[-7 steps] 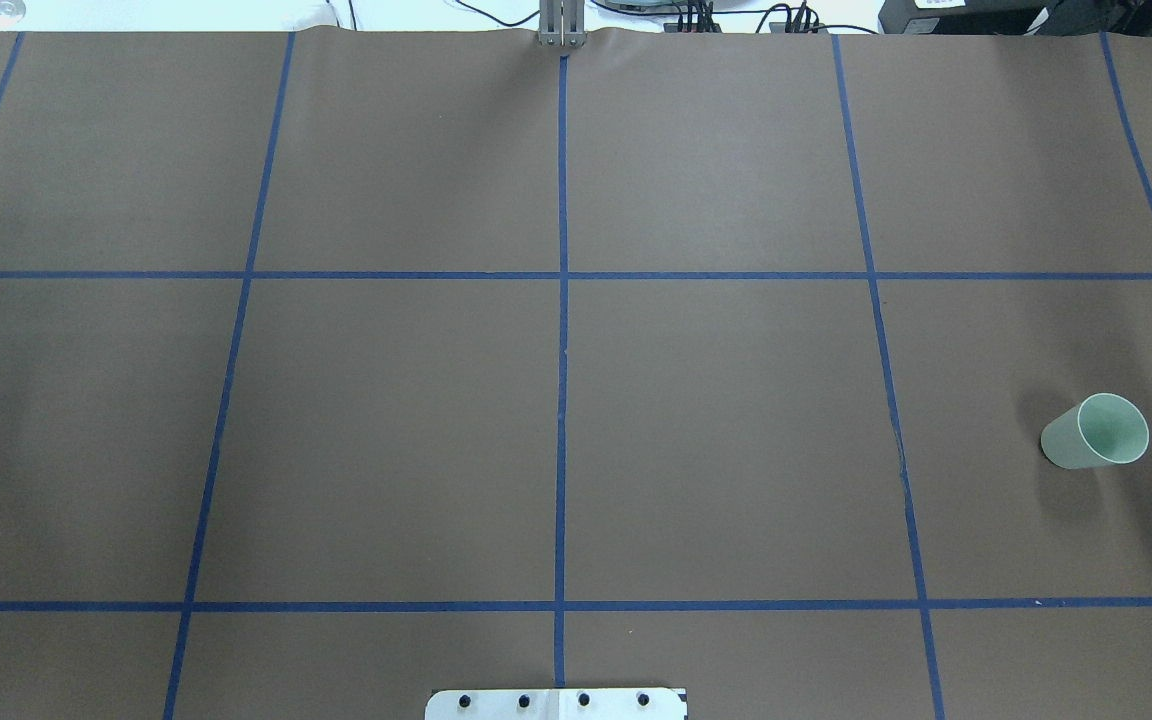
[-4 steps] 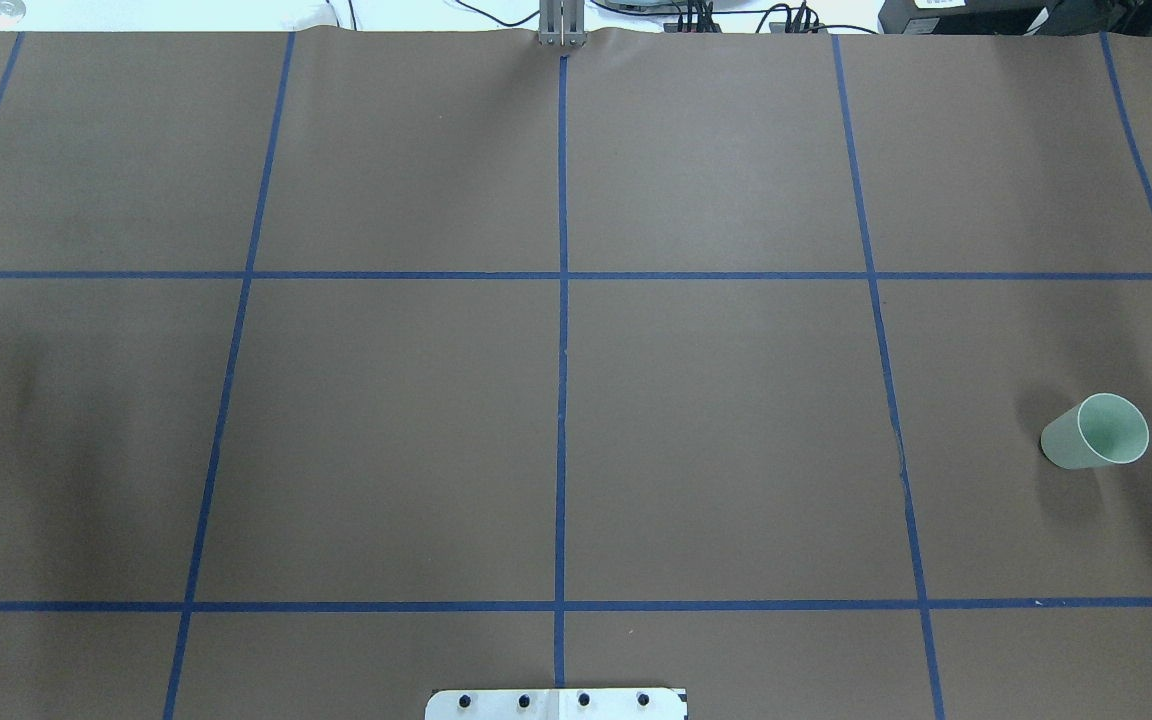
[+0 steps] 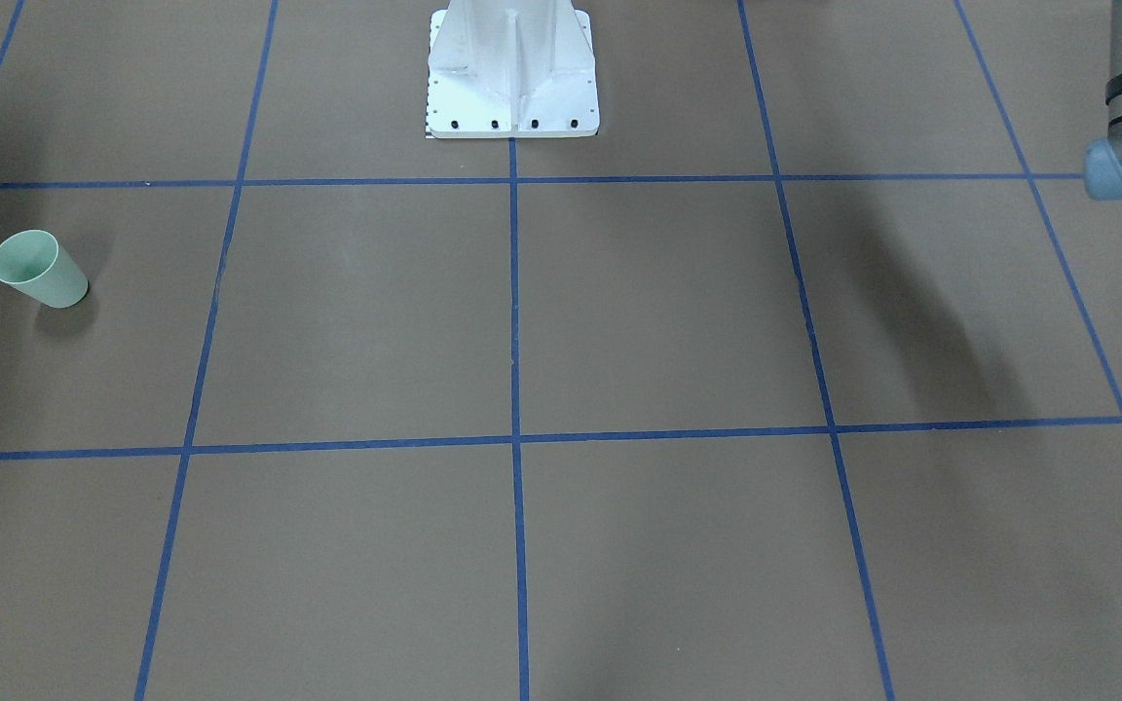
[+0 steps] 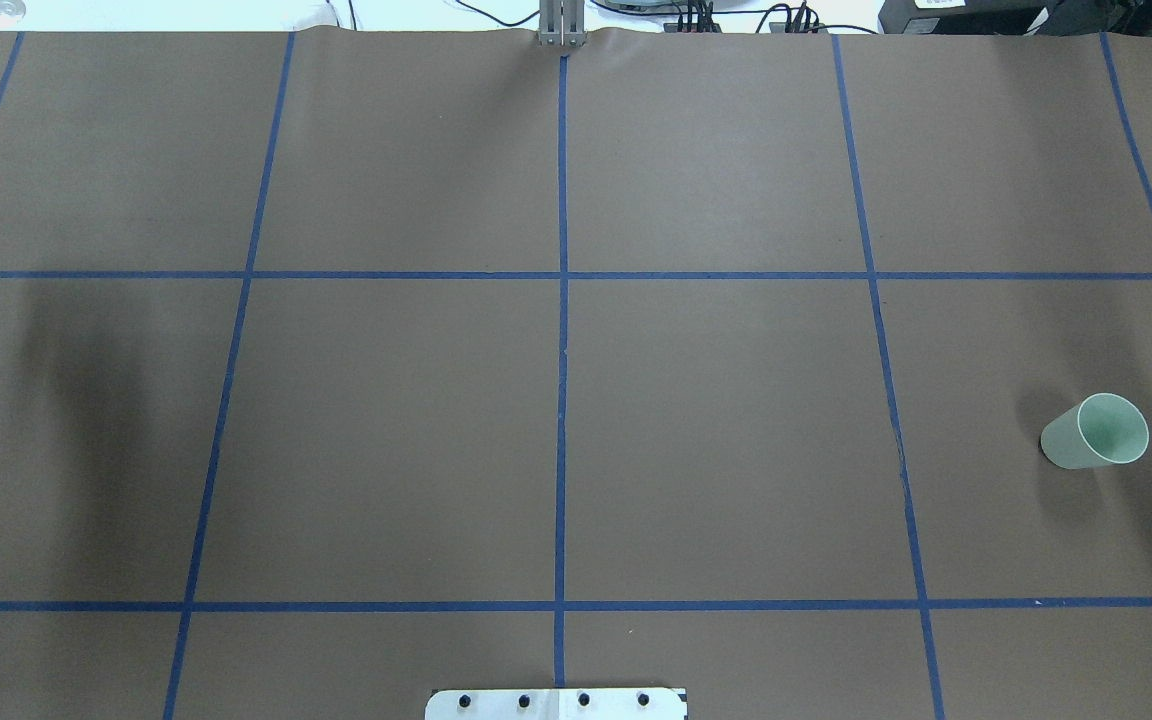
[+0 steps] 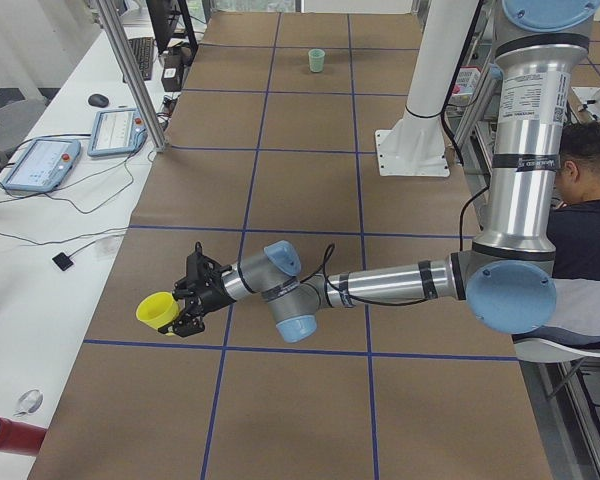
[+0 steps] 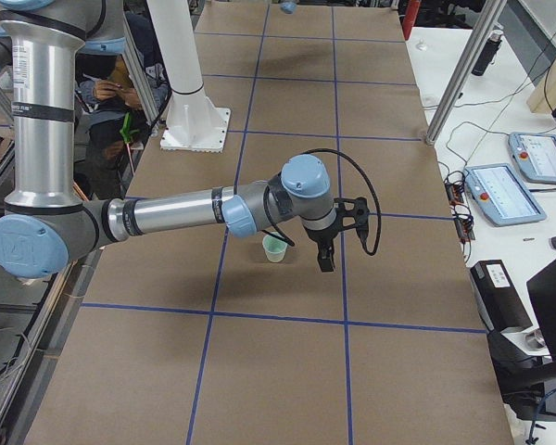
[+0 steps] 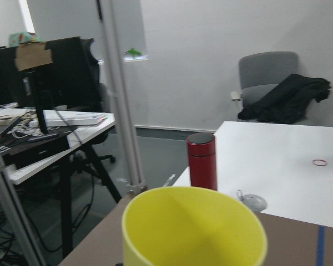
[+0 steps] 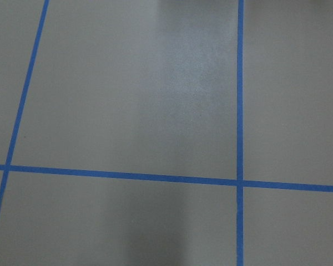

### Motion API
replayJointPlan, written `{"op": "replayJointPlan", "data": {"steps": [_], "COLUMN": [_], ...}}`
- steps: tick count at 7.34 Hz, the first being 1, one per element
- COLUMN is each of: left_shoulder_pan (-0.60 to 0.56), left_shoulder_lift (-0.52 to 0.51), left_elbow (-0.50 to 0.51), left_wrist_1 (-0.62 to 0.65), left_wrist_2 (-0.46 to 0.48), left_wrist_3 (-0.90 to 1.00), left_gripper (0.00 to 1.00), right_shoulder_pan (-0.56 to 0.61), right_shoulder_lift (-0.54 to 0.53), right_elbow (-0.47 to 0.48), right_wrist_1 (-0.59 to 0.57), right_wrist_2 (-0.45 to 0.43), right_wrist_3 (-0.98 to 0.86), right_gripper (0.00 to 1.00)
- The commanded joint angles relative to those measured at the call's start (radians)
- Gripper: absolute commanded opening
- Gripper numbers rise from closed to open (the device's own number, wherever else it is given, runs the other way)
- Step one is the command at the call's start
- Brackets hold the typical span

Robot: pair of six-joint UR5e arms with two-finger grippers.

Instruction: Transfer and stack yellow cup on green cup

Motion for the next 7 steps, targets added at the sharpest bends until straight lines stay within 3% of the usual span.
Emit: {"op": "replayJointPlan", "data": {"steps": [1,4,7], "left_shoulder_pan": [0.001,0.001,0.006], "left_shoulder_lift": [-0.077,-0.099,-0.174], "left_elbow": [-0.030,-0.171,-0.193], "left_wrist_1": [-0.016,-0.023,-0.057], "left_wrist_2": [-0.159,-0.463,-0.802], "left_wrist_3": [0.228,0.383,0.530], "left_gripper": [0.00,0.00,0.00], "right_shoulder_pan": [0.000,0.000,0.000], "right_shoulder_lift": [0.005,0.005,0.045], "right_elbow": [0.003,0.014,0.014], "right_wrist_1": [0.000,-0.002,-0.002], "right_wrist_2": [0.001,0.020,0.075], "right_wrist_3": [0.014,0.012,0.014], "right_gripper": [1.00,1.00,1.00]}}
